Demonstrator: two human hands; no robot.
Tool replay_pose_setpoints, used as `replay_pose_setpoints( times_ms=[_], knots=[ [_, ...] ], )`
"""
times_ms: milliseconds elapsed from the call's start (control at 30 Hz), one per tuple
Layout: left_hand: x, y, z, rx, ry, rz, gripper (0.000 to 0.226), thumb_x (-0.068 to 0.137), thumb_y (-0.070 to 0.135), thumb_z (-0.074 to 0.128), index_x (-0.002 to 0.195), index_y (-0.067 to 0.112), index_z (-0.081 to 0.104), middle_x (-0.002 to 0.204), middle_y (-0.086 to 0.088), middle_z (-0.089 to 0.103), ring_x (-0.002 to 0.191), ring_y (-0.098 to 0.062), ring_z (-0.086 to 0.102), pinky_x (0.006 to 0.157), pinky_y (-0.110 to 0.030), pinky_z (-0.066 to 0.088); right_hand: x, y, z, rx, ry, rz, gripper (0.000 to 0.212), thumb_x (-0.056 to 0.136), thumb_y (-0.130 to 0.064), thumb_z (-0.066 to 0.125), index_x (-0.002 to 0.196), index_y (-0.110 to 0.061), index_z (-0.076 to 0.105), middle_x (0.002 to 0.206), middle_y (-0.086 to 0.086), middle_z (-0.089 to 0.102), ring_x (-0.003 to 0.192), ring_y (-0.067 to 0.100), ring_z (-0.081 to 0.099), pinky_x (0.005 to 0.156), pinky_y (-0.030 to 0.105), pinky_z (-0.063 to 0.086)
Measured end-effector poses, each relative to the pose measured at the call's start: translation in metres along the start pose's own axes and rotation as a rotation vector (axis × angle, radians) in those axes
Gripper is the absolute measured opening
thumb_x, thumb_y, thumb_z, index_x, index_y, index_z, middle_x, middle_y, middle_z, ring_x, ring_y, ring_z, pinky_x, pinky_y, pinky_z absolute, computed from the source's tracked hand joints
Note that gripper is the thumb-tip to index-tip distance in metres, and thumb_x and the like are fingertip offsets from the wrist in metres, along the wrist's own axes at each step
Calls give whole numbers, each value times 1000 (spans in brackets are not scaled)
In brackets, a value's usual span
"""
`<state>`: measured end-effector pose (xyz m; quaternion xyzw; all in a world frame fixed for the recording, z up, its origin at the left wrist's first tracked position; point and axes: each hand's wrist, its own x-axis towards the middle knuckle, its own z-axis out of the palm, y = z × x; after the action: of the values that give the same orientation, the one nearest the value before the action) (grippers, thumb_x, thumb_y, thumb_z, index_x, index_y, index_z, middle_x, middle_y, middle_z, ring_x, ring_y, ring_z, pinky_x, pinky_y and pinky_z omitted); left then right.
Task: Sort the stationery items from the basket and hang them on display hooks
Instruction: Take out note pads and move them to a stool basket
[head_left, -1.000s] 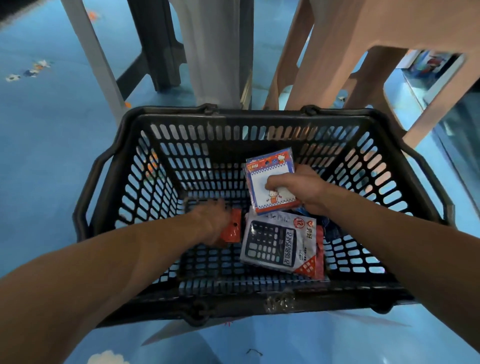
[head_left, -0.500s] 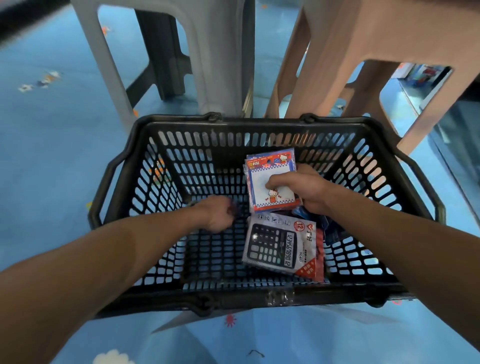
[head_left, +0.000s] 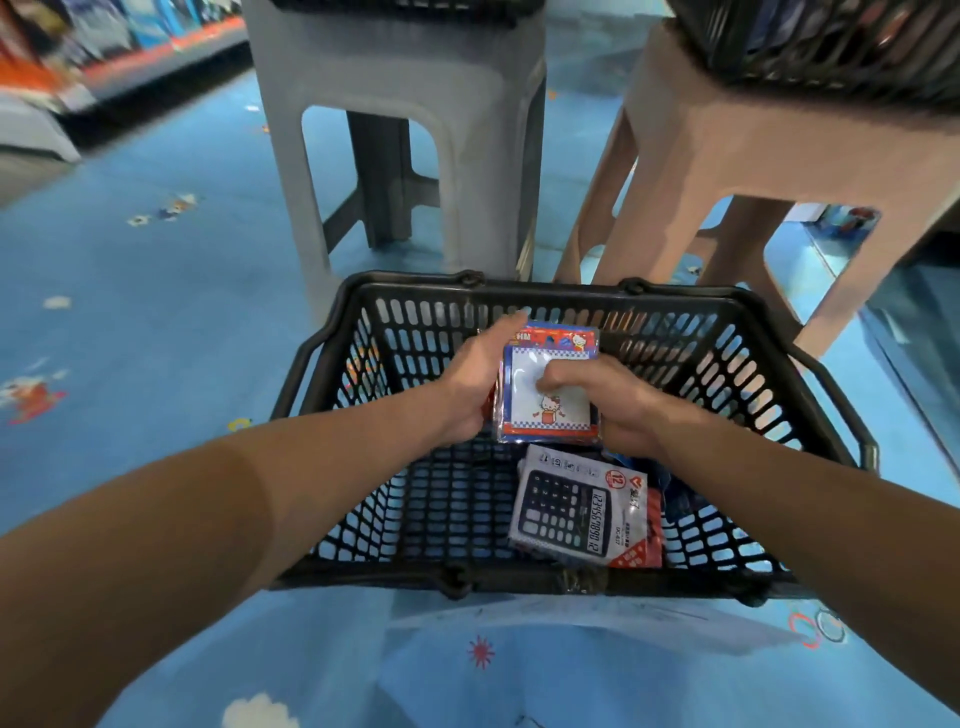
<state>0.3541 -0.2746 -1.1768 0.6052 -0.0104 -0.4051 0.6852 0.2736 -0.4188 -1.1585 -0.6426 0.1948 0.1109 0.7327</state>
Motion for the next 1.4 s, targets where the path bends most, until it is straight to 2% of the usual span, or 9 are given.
replay_pose_setpoints(
  times_ms=[233, 367, 533, 600, 767, 900, 1000, 1267, 1400],
  knots=[
    [-12, 8, 3, 12, 20, 66, 65, 75, 45, 67, 123, 1, 66, 112, -32, 71, 89, -42, 72, 87, -56, 57, -3, -9, 14, 26, -58, -76, 41, 86, 3, 52, 126, -3, 61, 104, 22, 69, 97, 40, 69, 90, 55, 56],
    [-10, 19, 0, -49, 49, 88, 65, 83, 45, 66, 131, 0, 63, 123, -33, 67, 95, -42, 70, 87, -54, 56, 1, -23, 21, -4, 11, -118, 41, 83, 6, 56, 122, -5, 64, 104, 21, 74, 94, 38, 74, 80, 50, 61],
    [-9, 46, -7, 34, -6, 6, 57, 87, 73, 57, 101, 25, 83, 112, -12, 78, 92, -28, 78, 83, -47, 58, 12, -62, 28, 105, 204, -222, 41, 78, 13, 61, 116, -2, 66, 102, 21, 76, 89, 37, 76, 71, 43, 63],
    [-17, 56, -8, 112, -48, -83, 64, 77, 75, 63, 111, 24, 79, 117, -12, 76, 106, -33, 75, 92, -52, 55, 9, -79, 32, 111, 243, -238, 50, 70, 11, 63, 119, 1, 63, 104, 22, 75, 94, 40, 74, 78, 48, 63],
    [-60, 95, 4, -55, -163, -121, 54, 72, 5, 69, 125, 11, 67, 120, -14, 74, 103, -28, 74, 85, -41, 62, -35, -120, 41, 397, 128, -33, 52, 65, -16, 58, 112, 1, 71, 105, 25, 70, 92, 37, 68, 80, 48, 57],
    [-114, 149, 34, 88, -154, -197, 58, 73, 2, 73, 130, 6, 64, 126, -19, 71, 110, -31, 70, 94, -43, 59, -75, -180, 56, 447, 324, 59, 45, 94, -50, 61, 104, -9, 78, 100, 12, 78, 90, 28, 75, 82, 45, 61],
    [-160, 205, 62, 205, -147, -296, 50, 73, 15, 80, 122, 16, 68, 115, -13, 75, 105, -32, 73, 73, -42, 61, -118, -240, 72, 453, 574, 88, 41, 87, -49, 73, 101, -10, 74, 95, 17, 78, 85, 34, 76, 78, 50, 62],
    [-261, 375, 127, 194, -178, -382, 51, 68, 15, 82, 118, 18, 70, 115, -13, 77, 104, -32, 75, 80, -39, 62, -219, -406, 80, 394, 565, 32, 22, 79, -41, 62, 77, -19, 61, 71, 5, 66, 67, 25, 60, 62, 31, 48],
    [-282, 456, 157, 202, -154, -318, 46, 65, 18, 83, 109, 26, 74, 115, -9, 77, 107, -26, 75, 85, -42, 63, -242, -492, 76, 362, 557, -26, 43, 85, -46, 63, 95, -4, 60, 89, 26, 69, 74, 30, 63, 70, 44, 50]
  ],
)
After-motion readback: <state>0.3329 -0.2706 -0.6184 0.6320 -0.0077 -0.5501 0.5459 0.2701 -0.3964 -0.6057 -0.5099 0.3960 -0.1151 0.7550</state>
